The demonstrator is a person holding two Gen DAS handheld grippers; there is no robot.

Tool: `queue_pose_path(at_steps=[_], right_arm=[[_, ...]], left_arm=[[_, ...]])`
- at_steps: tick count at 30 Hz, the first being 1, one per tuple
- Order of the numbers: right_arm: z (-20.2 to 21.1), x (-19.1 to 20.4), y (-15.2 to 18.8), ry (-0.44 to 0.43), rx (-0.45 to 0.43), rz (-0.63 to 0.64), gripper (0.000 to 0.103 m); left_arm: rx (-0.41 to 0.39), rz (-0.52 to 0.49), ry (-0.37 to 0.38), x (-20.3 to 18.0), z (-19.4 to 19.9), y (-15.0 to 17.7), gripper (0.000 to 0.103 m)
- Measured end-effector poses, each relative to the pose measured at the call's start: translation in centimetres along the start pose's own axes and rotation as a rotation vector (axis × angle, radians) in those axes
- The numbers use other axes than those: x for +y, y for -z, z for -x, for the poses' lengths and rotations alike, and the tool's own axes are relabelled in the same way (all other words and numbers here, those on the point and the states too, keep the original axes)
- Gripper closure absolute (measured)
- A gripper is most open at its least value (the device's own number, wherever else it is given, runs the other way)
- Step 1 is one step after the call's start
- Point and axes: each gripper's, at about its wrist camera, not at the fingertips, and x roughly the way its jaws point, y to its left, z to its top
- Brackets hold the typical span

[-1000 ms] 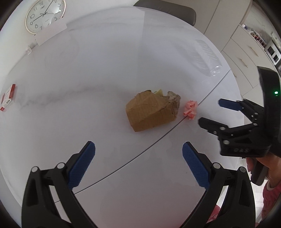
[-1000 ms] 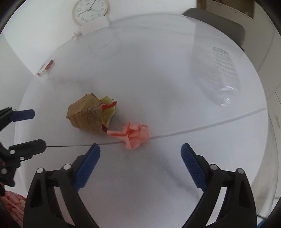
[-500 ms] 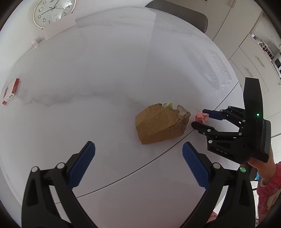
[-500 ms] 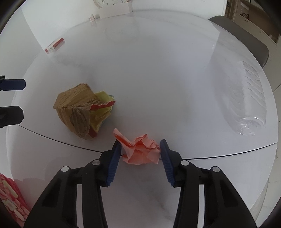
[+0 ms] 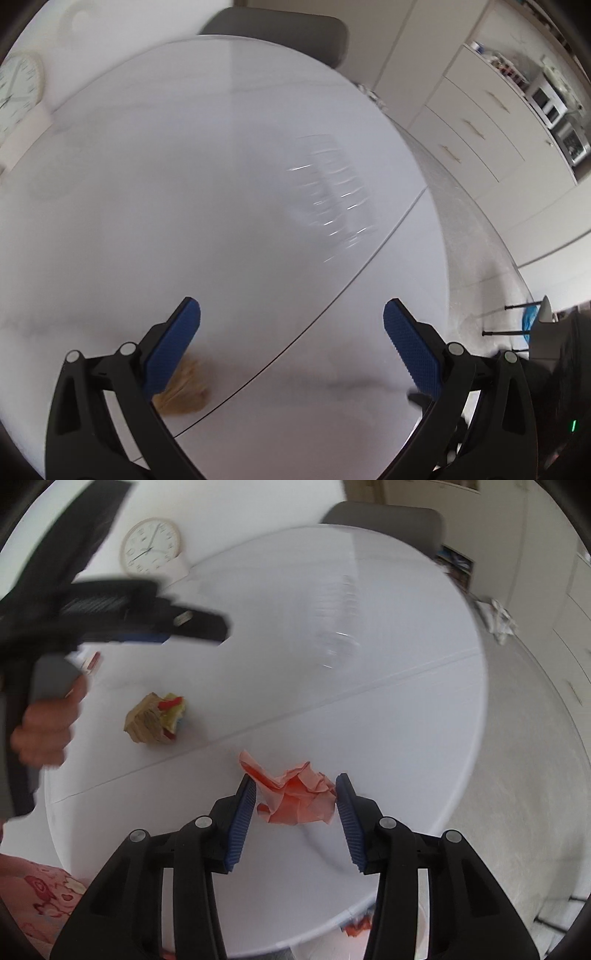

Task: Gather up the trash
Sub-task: 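Grasp the clear plastic bottle with the left tool while the right tool carries the pink paper to the wastebasket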

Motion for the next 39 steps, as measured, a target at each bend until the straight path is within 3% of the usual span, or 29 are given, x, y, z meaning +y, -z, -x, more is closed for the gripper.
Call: queue_pose_path(at_steps=[6,10,12,14,17,18,22,28,31,32,35,39], right_arm=[[3.1,-2.9,3.9,0.054,-0.022,-0.118,0.057],[4.1,-3.9,5.7,0.079,-0.031,-0.171,0.057],[4.4,-4.1,6.5,0.087,-0.038,-0.196,0.056],[4.4,-4.3,7.2,0.084,-0.048,-0.229,0.056],[3.7,-4.4,7.6,0.062,-0.052,-0.262,0.056],[3.6,-4.6,7.6,0.053,-0.052,-0.266,0.056],[3.6,-4.6,7.7,0.041,-0.048,-0.249,0.056],[3.9,-4.9,8.7,0.035,-0.047,-0.256,0.056],[3.8,-5.2,9.3,0.040,-0.030,-0.269,0.055],[3.8,-5.2,9.5,0.039,-0.029,-0.273,0.055],[3.8,-5.2,9.7,0.040,-0.026,-0.276,0.055],[4.6,-5.3,10.0,0.053,-0.044,-0.281,0.056]], left_arm=[[0.093,-0.083,0.036,-4.5,-5.7,-5.7,0.008],[0.135,-0.442,-0.057,-5.6,-7.6,-8.7,0.008],[0.187,-0.467,-0.103,-4.8,-8.2,-9.5,0.008],[0.227,-0.333,-0.077,-3.5,-8.6,-10.6,0.008],[0.240,-0.059,0.023,-2.0,-9.0,-10.9,0.008],[0.231,0.027,0.030,-1.8,-9.3,-10.8,0.008],[0.201,0.179,-0.024,-2.3,-10.8,-10.0,0.008],[0.163,0.245,-0.106,-4.0,-12.6,-10.2,0.011],[0.155,0.273,-0.122,-4.3,-13.2,-10.1,0.030],[0.153,0.294,-0.111,-4.2,-13.4,-10.1,0.041],[0.142,0.327,-0.090,-4.1,-13.1,-9.9,0.041],[0.119,0.234,-0.138,-4.3,-10.5,-8.6,0.042]])
